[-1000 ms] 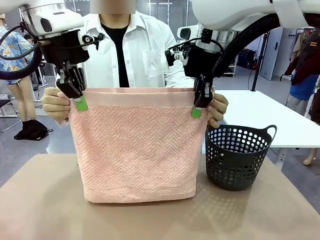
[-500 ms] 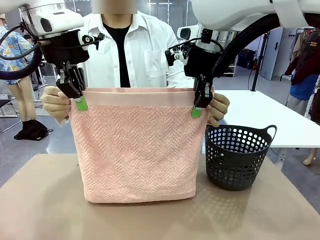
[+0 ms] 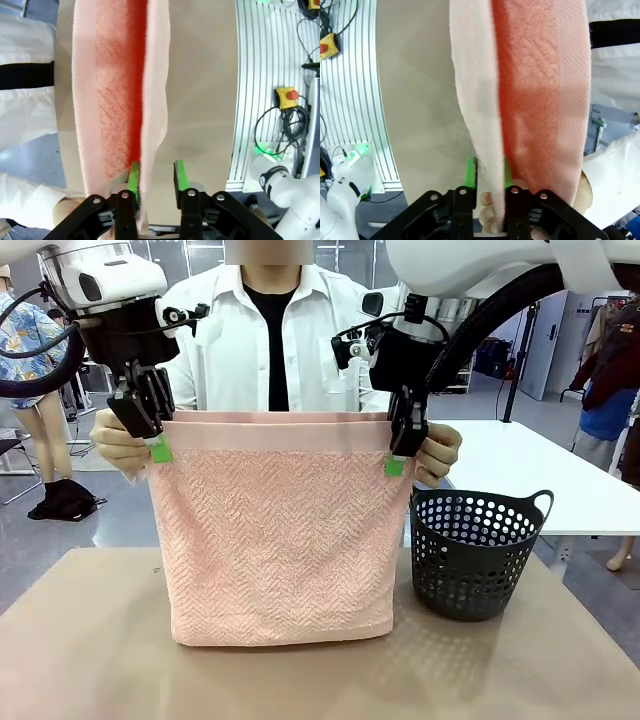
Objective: Fold the towel.
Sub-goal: Release the end of the 100 cm Hotel Towel you were holding and grab the top end of the folded side.
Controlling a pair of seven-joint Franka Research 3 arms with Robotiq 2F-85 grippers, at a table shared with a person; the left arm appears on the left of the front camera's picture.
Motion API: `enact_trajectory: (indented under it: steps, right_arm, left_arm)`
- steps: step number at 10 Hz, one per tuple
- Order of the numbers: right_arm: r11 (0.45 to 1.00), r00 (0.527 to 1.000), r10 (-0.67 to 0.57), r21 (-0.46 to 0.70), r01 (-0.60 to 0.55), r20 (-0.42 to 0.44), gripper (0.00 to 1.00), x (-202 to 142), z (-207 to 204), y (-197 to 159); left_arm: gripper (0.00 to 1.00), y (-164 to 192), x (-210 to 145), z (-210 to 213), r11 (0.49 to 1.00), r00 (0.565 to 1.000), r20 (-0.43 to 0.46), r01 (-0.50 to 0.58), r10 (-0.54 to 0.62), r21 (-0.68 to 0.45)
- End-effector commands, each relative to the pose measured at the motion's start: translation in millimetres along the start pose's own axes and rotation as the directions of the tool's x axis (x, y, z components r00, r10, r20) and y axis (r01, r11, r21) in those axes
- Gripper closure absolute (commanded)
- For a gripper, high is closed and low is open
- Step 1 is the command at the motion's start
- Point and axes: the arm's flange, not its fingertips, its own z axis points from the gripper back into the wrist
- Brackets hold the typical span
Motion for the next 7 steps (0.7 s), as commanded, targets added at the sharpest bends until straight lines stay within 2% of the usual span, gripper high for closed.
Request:
enact_trajectory:
  steps: [1, 2, 3, 4, 5, 6, 7]
  right_arm:
    - [0.999, 0.999, -0.038, 0.0, 0.038, 0.014, 0.58, -11, 3, 8]
    - [0.999, 0.999, -0.036, -0.013, 0.036, 0.006, 0.0, -12, 7, 11]
    - [0.999, 0.999, -0.036, -0.03, 0.036, 0.013, 0.23, -11, 13, 14]
    - [0.998, 0.999, -0.031, -0.056, 0.032, 0.009, 0.0, -9, 23, 16]
    - [0.996, 1.0, -0.024, -0.085, 0.025, 0.007, 0.0, -7, 36, 18]
    - [0.993, 1.0, -0.012, -0.114, 0.012, 0.006, 0.0, -5, 48, 19]
    - [0.991, 1.0, -0.01, -0.132, 0.013, 0.021, 0.02, -2, 58, 18]
  left_arm:
    - [0.5, -5, -2, 8, 1.0, 1.0, 0.021, 0.005, -0.006, 0.017]
    - [0.0, -7, -2, 12, 1.0, 1.0, 0.013, 0.0, 0.0, 0.028]
    - [0.18, -8, 0, 18, 0.999, 1.0, 0.002, -0.02, 0.02, 0.036]
    - [0.0, -10, 4, 25, 0.998, 0.999, -0.028, -0.023, 0.025, 0.052]
    - [0.19, -12, 8, 36, 0.997, 0.999, -0.031, -0.015, 0.018, 0.082]
    - [0.0, -15, 12, 48, 0.994, 1.0, -0.002, -0.009, 0.009, 0.112]
    - [0.0, -17, 16, 58, 0.99, 1.0, 0.006, -0.005, 0.004, 0.143]
